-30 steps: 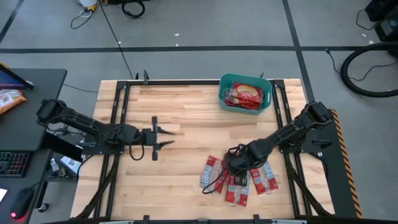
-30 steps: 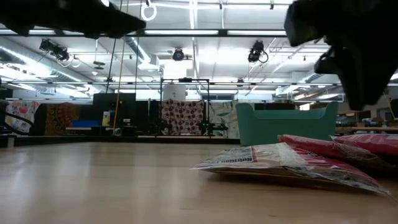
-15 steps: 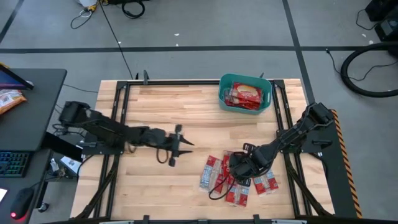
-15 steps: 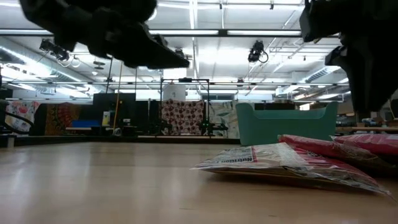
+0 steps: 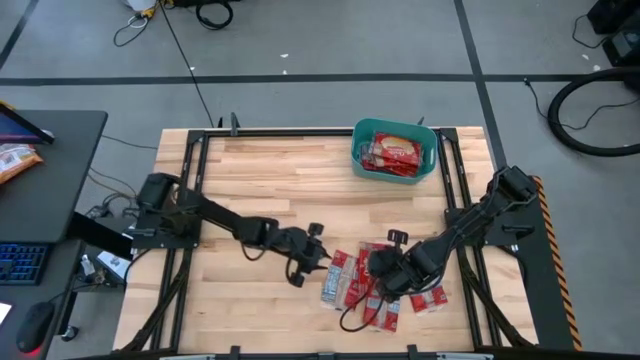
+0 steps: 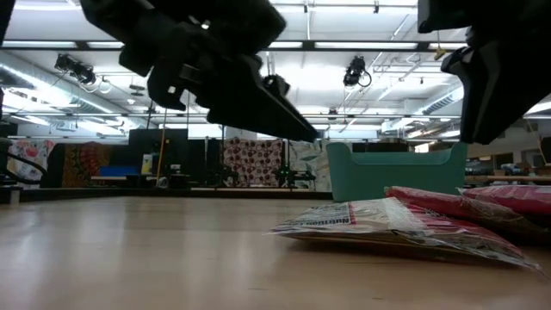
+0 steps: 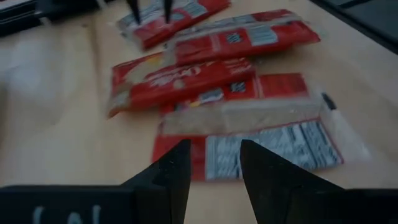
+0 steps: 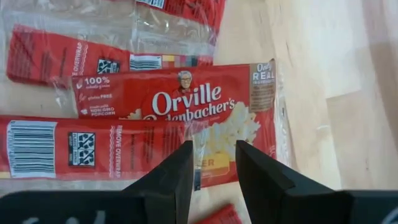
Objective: Sort popcorn bags into baskets
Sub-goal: Put the red popcorn bag into the green bin
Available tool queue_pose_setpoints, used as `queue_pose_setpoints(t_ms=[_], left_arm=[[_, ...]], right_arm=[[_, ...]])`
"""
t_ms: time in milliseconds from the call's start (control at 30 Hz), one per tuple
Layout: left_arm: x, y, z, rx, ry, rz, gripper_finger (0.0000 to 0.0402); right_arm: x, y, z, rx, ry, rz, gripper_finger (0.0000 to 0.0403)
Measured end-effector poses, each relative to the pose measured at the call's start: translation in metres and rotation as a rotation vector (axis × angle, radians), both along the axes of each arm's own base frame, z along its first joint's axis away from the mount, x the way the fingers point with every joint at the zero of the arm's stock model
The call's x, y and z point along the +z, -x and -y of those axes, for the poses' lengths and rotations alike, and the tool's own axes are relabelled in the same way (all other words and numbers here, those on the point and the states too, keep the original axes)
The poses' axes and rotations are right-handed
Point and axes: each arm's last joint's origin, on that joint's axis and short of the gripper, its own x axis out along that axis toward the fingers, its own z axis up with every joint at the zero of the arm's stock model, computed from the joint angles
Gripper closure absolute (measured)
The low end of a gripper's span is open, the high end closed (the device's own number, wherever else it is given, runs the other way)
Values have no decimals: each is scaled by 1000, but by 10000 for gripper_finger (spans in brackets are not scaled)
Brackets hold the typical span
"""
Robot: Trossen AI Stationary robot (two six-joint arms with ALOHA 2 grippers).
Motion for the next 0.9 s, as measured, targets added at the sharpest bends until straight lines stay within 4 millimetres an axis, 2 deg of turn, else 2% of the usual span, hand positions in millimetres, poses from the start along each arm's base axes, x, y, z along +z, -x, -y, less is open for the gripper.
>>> queue_pose_setpoints(t_ms=[267, 433, 533, 667, 800, 900], left_arm=[[-33, -29, 20, -32, -17, -51, 260], [-47, -30, 22, -40, -37, -115, 260], [-50, -29, 14, -14, -49, -182, 260], [-48, -28, -4, 105, -82, -236, 260], [-37, -22, -28, 237, -219, -283, 260], [-25, -16, -40, 263, -268, -313, 260]], right_arm=[[0, 4, -6, -9, 9, 24, 278], [0, 5, -8, -16, 0, 33, 278], [0, 4, -8, -18, 0, 36, 278], [0, 4, -8, -20, 13, 47, 278], [1, 4, -8, -21, 12, 50, 278], [1, 3, -8, -20, 12, 51, 278]])
